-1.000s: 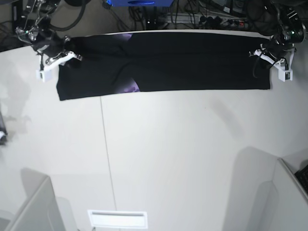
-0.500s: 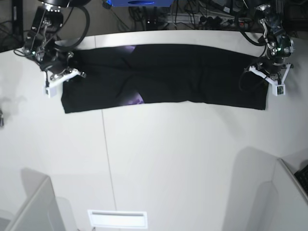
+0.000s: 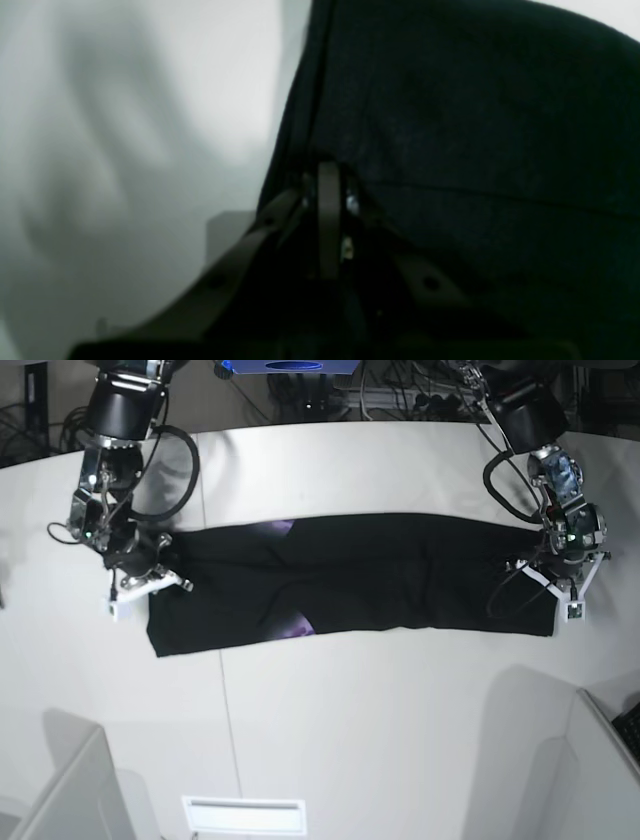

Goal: Fold the T-shirt properly
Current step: 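Grasp the folded edge with both grippers and pull it away from the robot, then reposition both grippers along the folded strip's ends, then grasp the strip end with the left gripper and fold it toward the right gripper, then move both grippers to the ends of the shortened black strip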

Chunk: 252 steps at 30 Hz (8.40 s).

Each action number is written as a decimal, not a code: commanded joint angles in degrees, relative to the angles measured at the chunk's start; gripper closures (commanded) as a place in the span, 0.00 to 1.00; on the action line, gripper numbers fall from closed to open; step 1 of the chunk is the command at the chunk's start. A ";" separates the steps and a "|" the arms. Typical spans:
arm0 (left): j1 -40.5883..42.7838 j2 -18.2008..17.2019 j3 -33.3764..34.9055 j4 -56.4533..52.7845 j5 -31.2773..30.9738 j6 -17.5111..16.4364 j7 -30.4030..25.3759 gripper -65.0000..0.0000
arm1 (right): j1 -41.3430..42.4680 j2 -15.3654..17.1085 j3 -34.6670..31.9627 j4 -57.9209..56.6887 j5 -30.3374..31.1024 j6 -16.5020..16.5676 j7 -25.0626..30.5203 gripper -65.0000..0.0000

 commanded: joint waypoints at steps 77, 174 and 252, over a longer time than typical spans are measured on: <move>8.30 -11.49 1.60 -13.63 -38.73 -5.93 -0.98 0.75 | -11.13 -1.87 -4.75 26.98 -1.24 -10.68 -3.75 1.00; 7.06 -1.82 35.80 21.27 -38.82 13.58 5.43 1.00 | -12.71 -3.01 5.45 26.81 -1.59 4.00 -3.49 1.00; 17.61 -7.35 -0.16 10.63 -21.50 -1.18 -2.48 1.00 | 4.43 -0.55 -1.40 0.87 -1.33 9.10 -13.60 0.29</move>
